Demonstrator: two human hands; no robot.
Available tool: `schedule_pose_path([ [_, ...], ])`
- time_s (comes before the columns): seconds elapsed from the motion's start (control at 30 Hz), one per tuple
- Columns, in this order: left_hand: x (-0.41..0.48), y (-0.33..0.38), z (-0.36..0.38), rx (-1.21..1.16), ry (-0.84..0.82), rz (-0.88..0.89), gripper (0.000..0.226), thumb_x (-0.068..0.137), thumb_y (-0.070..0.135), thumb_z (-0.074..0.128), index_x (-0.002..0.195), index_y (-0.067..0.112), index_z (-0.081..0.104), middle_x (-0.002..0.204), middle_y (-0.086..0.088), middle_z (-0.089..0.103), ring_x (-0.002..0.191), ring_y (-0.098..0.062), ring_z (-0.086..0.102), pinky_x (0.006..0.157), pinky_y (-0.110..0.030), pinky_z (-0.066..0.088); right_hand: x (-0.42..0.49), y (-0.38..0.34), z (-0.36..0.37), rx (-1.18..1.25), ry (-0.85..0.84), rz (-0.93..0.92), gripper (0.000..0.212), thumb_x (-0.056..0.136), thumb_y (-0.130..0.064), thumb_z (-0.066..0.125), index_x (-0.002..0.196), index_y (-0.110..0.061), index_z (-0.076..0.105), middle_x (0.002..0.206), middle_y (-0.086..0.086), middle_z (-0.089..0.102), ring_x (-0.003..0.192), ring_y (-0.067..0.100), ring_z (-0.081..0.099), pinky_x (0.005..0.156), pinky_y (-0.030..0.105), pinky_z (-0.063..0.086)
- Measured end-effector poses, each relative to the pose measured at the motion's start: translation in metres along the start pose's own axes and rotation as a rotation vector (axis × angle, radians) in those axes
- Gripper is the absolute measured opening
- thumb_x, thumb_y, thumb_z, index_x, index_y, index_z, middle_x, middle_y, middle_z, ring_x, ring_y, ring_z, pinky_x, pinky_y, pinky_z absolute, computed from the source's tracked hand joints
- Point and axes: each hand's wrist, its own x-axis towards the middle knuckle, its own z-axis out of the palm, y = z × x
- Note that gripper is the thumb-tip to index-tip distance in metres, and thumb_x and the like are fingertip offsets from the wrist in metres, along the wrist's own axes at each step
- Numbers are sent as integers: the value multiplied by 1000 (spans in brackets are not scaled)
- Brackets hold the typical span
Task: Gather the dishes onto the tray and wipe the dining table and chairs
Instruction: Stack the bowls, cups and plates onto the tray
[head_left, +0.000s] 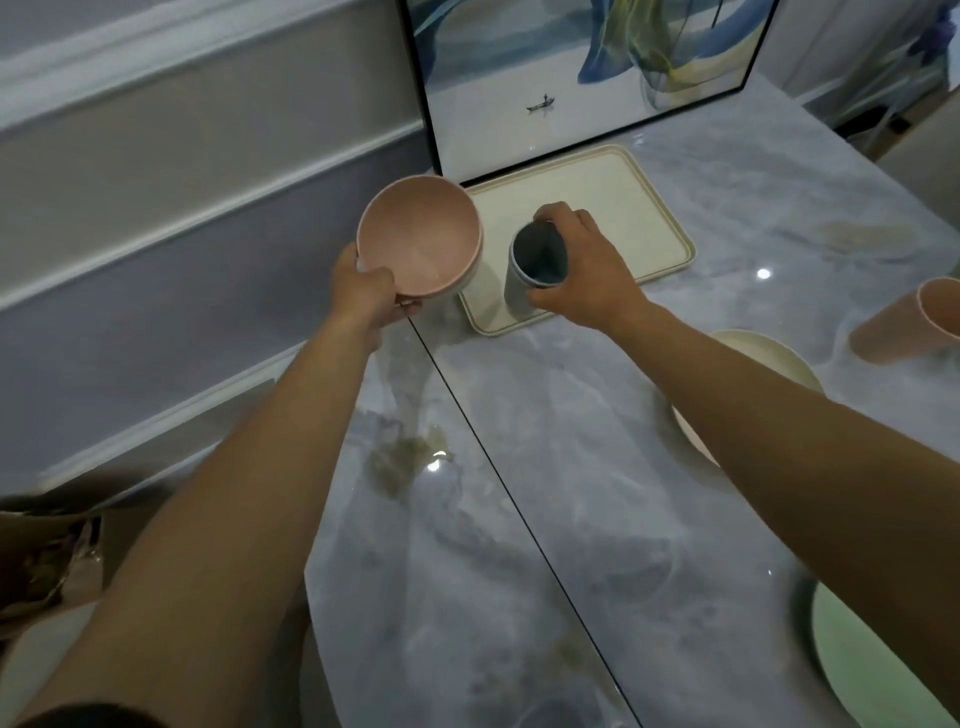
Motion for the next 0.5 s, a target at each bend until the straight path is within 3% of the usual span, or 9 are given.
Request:
schedule_pose_path([
  [0.1,29,14,22,33,-19,-3,62,97,-11,38,150,22,41,141,-7,46,108,-34,64,53,-30,61,19,5,6,-17,-44,-11,83,68,-20,91,135,-25,43,136,5,49,114,24,55,83,27,49],
  [0.23,55,25,47,110,-80,-11,60,99,-6,42,152,22,40,139,-7,45,94,-29,66,58,-35,63,31,10,9,-33,-97,-23,82,65,-21,91,133,-24,45,133,5,50,112,23,55,87,32,53],
  [0.5,74,26,81,89,-128,-48,52,102,0,43,150,22,46,136,-12,56,102,-31,71,61,-34,64,35,14,21,-19,-102,-31,81,73,-23,88,140,-21,43,137,10,46,113,22,53,86,28,49],
])
